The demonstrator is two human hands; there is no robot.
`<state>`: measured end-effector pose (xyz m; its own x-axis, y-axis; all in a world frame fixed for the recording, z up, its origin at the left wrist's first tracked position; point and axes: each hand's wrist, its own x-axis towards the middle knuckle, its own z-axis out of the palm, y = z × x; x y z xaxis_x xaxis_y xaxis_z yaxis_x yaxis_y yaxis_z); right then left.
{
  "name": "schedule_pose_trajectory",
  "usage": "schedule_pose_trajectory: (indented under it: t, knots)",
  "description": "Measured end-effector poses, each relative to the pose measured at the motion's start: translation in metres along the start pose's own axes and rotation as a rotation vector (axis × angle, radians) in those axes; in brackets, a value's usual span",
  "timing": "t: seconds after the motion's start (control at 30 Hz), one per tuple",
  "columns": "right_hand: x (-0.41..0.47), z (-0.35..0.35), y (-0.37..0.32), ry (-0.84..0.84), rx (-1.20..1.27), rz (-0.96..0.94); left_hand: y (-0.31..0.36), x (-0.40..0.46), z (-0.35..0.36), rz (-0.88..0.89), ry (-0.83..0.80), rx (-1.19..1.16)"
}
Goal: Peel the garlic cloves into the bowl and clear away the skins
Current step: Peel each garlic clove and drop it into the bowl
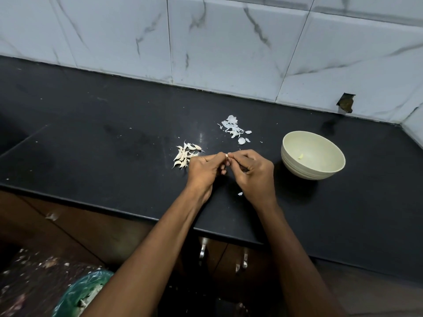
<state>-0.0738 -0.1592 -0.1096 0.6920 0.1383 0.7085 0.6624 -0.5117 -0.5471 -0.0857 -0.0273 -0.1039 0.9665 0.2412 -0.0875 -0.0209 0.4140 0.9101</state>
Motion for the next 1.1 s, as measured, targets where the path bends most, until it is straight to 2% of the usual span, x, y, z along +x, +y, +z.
schedule_pose_trajectory:
  t: [0.1, 0.27, 0.43, 0.67, 0.93, 1.1]
  knots:
    - [0.001, 0.000, 0.001, 0.009, 0.070, 0.076, 0.001, -0.001, 0.000, 0.000, -0.009, -0.006]
    - [0.010, -0.010, 0.000, -0.031, 0.478, 0.396, 0.002, -0.003, -0.003, -0.021, -0.078, -0.032]
    - [0.012, -0.010, 0.002, -0.083, 0.674, 0.527, 0.006, -0.005, -0.003, -0.021, -0.083, -0.073]
    - [0.013, -0.010, 0.002, -0.134, 0.705, 0.552, 0.007, -0.007, -0.003, -0.024, -0.085, -0.073]
    - [0.012, -0.008, 0.003, -0.144, 0.550, 0.472, 0.001, -0.012, -0.001, 0.159, -0.030, 0.088]
    - [0.013, -0.008, 0.008, -0.136, 0.601, 0.551, 0.000, -0.012, -0.001, 0.169, -0.048, 0.145]
